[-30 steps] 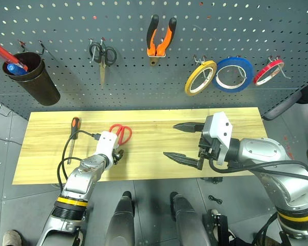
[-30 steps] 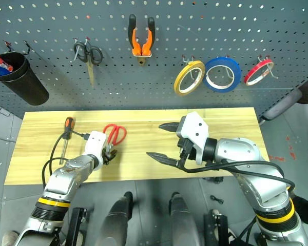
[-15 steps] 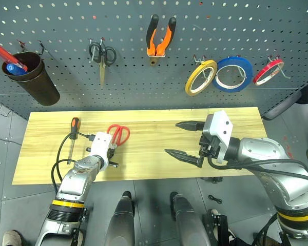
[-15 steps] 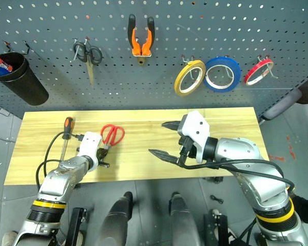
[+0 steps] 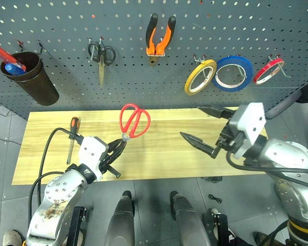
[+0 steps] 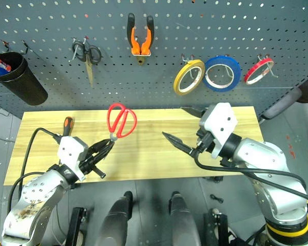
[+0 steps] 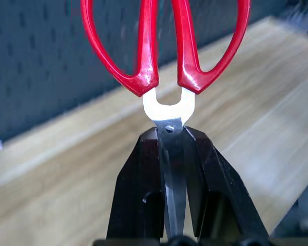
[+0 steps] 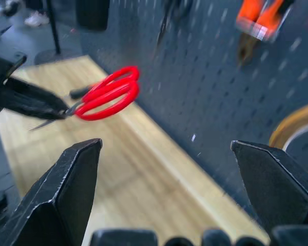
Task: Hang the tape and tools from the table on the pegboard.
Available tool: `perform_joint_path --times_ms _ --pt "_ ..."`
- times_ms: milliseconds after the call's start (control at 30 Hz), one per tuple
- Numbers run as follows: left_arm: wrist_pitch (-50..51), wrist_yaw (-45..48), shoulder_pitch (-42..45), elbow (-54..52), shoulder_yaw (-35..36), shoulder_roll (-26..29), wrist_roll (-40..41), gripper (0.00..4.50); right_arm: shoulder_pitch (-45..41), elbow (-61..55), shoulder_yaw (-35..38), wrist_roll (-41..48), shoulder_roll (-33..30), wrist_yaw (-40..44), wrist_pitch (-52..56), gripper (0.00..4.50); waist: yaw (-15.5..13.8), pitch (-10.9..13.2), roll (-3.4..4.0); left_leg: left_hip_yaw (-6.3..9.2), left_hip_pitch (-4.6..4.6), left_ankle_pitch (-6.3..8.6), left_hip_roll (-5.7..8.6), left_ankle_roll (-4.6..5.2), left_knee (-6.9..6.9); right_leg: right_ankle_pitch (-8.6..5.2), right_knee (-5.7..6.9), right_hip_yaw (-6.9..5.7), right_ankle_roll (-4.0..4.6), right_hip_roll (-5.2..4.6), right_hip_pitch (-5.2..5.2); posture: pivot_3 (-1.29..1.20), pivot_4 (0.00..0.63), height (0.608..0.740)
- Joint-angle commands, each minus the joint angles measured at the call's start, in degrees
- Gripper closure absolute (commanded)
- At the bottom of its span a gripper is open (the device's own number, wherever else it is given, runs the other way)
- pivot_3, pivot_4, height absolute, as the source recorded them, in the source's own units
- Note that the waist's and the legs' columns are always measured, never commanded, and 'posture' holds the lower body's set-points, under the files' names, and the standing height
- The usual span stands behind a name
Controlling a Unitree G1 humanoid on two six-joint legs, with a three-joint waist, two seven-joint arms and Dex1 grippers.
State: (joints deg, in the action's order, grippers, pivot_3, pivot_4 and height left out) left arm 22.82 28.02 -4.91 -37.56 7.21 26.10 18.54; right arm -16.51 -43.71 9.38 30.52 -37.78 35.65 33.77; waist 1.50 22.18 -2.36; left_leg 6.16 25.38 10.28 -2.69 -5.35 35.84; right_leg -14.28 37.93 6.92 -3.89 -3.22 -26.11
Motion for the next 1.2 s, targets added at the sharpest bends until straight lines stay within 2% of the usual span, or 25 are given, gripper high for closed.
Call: perform_joint_path --times_ms 33,300,700,867,1200 --pt "-2.88 -1.3 0.1 -4.07 2.58 -1.22 1.75 4.38 -1.49 -3.79 3.82 4.7 0.64 -1.55 -0.64 0.0 0.18 0.0 0.0 0.0 0.0 0.0 0.0 0.0 0.01 0.0 0.0 0.0 -0.01 0.0 0.0 -0.04 0.41 0.74" --pt "-0.7 -8.81 8.73 -6.49 3.79 -3.48 0.87 4.38 -6.75 -3.17 3.23 11.33 0.82 -3.72 0.66 0.0 0.85 -0.01 0.0 0.0 0.07 0.0 0.01 0.0 0.07 0.05 0.01 -0.02 0.03 0.0 0.01 -0.02 0.379 0.74" --pt "1.86 -14.76 11.73 -8.92 6.05 -3.36 0.09 4.38 -15.75 -0.12 1.32 16.78 2.7 -5.03 -0.96 0.0 1.07 -0.04 -0.01 0.01 0.07 0.01 0.02 0.03 0.15 0.14 0.06 -0.03 0.03 0.0 0.01 0.0 0.351 0.74" --pt "2.92 -16.2 11.65 -10.3 7.73 -2.77 -0.18 4.38 -19.38 2.18 0.44 17.37 4.37 -5.08 -1.46 0.0 0.92 -0.05 0.0 0.01 0.08 0.01 0.02 0.03 0.13 0.14 0.06 -0.04 0.04 -0.01 0.01 0.02 0.351 0.74" --pt "4.74 -18.68 13.75 -7.75 7.19 -3.35 -1.32 4.38 -21.16 4.74 -1.57 15.43 5.24 -3.9 -1.94 0.0 0.76 -0.05 0.0 0.01 0.07 0.0 0.02 0.04 0.15 0.15 0.11 -0.05 0.05 -0.01 0.01 0.03 0.358 0.74"
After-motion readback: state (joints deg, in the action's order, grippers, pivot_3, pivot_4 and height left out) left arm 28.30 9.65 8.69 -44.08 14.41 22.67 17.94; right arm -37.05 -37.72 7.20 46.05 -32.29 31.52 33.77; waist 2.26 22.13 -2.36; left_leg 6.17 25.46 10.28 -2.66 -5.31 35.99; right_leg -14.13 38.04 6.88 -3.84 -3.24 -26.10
